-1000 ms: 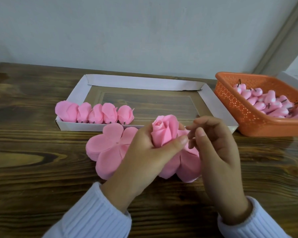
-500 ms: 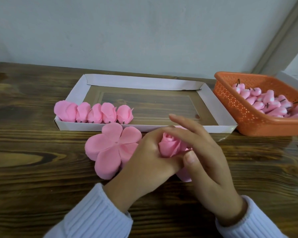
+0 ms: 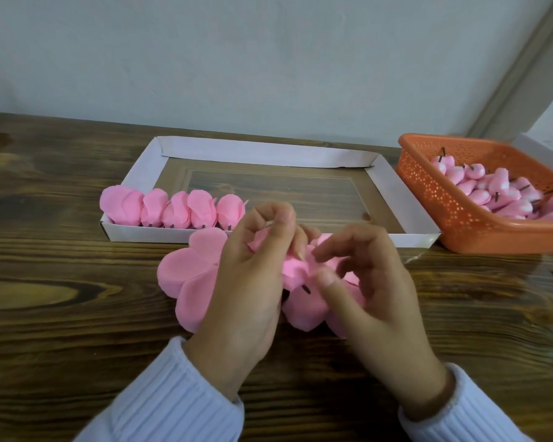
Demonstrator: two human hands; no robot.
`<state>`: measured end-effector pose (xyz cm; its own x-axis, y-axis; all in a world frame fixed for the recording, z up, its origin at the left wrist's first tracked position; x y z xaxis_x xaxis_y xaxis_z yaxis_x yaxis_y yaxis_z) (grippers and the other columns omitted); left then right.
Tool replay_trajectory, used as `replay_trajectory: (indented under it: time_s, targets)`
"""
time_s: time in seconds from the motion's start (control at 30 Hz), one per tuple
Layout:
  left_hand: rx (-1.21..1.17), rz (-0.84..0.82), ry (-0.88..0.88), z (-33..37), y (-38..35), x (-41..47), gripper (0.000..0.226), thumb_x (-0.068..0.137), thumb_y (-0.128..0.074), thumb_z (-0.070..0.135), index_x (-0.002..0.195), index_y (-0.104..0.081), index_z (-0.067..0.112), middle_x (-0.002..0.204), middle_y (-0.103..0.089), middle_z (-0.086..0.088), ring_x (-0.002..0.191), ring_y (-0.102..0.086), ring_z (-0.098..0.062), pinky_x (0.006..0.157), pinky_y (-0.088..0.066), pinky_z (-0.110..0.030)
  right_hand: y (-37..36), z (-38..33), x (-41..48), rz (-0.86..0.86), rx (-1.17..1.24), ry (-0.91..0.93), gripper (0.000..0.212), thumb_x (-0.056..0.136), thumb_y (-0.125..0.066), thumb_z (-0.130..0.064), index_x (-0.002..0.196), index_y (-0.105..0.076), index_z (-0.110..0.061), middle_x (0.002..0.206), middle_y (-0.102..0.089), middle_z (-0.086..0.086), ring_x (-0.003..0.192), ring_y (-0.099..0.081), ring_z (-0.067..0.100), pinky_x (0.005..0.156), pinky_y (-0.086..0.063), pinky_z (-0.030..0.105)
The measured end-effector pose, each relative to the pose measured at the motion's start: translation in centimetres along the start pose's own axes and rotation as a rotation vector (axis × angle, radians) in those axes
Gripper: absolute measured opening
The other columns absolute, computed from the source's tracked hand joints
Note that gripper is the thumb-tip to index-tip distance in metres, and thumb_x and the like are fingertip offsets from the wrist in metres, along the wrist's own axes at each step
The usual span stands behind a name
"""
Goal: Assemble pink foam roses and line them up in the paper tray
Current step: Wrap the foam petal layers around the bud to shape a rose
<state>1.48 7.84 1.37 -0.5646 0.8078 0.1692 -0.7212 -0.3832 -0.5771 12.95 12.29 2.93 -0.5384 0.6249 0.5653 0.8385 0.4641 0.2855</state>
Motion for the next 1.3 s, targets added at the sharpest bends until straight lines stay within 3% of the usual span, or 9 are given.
replay_trajectory:
  time_s: [0.23, 0.37, 0.53, 0.67, 0.87, 1.0, 1.13, 1.23, 1.3]
  targets:
    - [-0.028, -0.048, 0.043, -0.5, -0.7, -0.5, 0.028, 0.069, -0.072, 0.037, 0.087, -0.063, 0.019, 0.069, -0.068, 0.002, 0.09, -0.072, -0.015, 0.083, -0.058, -0.043, -2.2, -0.2, -0.3, -0.088, 0.088, -0.022, 0.033, 0.084, -0.069, -0.014, 0.112, -0.054, -0.021, 0.105, -0.068, -0.008, 0.099, -0.066, 0.009, 0.08, -0.049, 0.017]
    - [0.031, -0.265, 0.151, -1.0, -2.0, -1.1, 0.043, 0.066, -0.08, 0.019, 0.107, -0.068, 0.02, 0.101, -0.073, -0.004, 0.085, -0.071, -0.021, 0.062, -0.058, -0.032, -2.1, 0.2, -0.3, -0.123, 0.372, -0.158, 0.02, 0.091, -0.063, -0.019, 0.107, -0.059, -0.008, 0.076, -0.063, 0.008, 0.064, -0.059, 0.01, 0.055, -0.046, 0.019]
    - [0.099, -0.285, 0.184, -1.0, -2.3, -1.6, 0.024, 0.069, -0.066, 0.039, 0.082, -0.078, 0.024, 0.067, -0.067, -0.003, 0.045, -0.058, -0.007, 0.042, -0.043, -0.019, -2.9, 0.5, -0.3, -0.24, 0.429, -0.215, 0.023, 0.096, -0.05, -0.031, 0.103, -0.066, -0.015, 0.072, -0.065, -0.002, 0.062, -0.058, 0.0, 0.056, -0.045, 0.012]
    - [0.169, -0.215, 0.103, -0.6, -1.6, -1.1, 0.024, 0.066, -0.067, 0.043, 0.053, -0.064, 0.023, 0.097, -0.075, 0.005, 0.078, -0.069, -0.02, 0.054, -0.046, -0.028, -3.5, 0.7, -0.6, -0.304, 0.473, -0.236, 0.026, 0.093, -0.053, -0.018, 0.119, -0.056, -0.018, 0.093, -0.068, -0.002, 0.079, -0.058, 0.016, 0.068, -0.051, 0.024]
    - [0.205, -0.287, 0.13, -0.5, -2.3, -1.5, 0.018, 0.067, -0.064, 0.045, 0.071, -0.076, 0.031, 0.095, -0.074, 0.008, 0.055, -0.059, -0.024, 0.042, -0.045, -0.023, -3.5, 1.6, -0.8, -0.279, 0.507, -0.345, 0.019, 0.093, -0.054, -0.038, 0.1, -0.069, -0.031, 0.071, -0.061, 0.003, 0.06, -0.053, 0.015, 0.051, -0.042, 0.022]
    - [0.234, -0.212, 0.077, -0.2, -1.5, -1.1, 0.023, 0.065, -0.065, 0.047, 0.055, -0.067, 0.026, 0.109, -0.073, 0.008, 0.071, -0.068, -0.035, 0.051, -0.047, -0.037, -4.0, 1.1, -0.7, -0.313, 0.605, -0.318, 0.029, 0.09, -0.057, -0.024, 0.118, -0.057, -0.015, 0.078, -0.057, 0.009, 0.063, -0.05, 0.015, 0.055, -0.041, 0.024]
    - [0.177, -0.29, 0.093, -0.1, -2.0, -1.5, 0.014, 0.071, -0.064, 0.04, 0.075, -0.075, 0.03, 0.092, -0.074, 0.012, 0.052, -0.064, -0.003, 0.037, -0.041, -0.018, -4.3, 0.8, -0.7, -0.339, 0.546, -0.38, 0.021, 0.096, -0.048, -0.036, 0.105, -0.067, -0.039, 0.07, -0.058, -0.007, 0.06, -0.051, 0.007, 0.054, -0.039, 0.023]
    - [0.142, -0.285, 0.092, 0.1, -1.9, -1.4, 0.026, 0.08, -0.063, 0.042, 0.09, -0.075, 0.021, 0.066, -0.069, 0.014, 0.044, -0.06, -0.004, 0.04, -0.046, -0.022, -4.2, 0.2, -0.3, -0.359, 0.521, -0.417, 0.027, 0.095, -0.043, -0.034, 0.095, -0.07, -0.032, 0.066, -0.061, -0.001, 0.056, -0.054, 0.011, 0.047, -0.037, 0.017]
    - [0.013, -0.212, 0.059, 0.6, -1.3, -0.7, 0.028, 0.082, -0.069, 0.043, 0.075, -0.072, 0.016, 0.078, -0.072, 0.009, 0.058, -0.067, -0.01, 0.046, -0.051, -0.025, -3.2, 0.5, 0.7, -0.297, 0.392, -0.43, 0.028, 0.096, -0.043, -0.029, 0.089, -0.069, -0.02, 0.066, -0.065, 0.0, 0.055, -0.057, 0.009, 0.047, -0.041, 0.016]
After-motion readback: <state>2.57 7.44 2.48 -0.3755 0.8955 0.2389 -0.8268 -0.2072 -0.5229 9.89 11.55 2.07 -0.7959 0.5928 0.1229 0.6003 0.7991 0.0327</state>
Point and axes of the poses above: each hand's wrist, its own x-axis towards the middle knuckle, its own y-axis out of the back of the hand, z = x × y, the point moved 8 cm from there along x, towards the middle knuckle
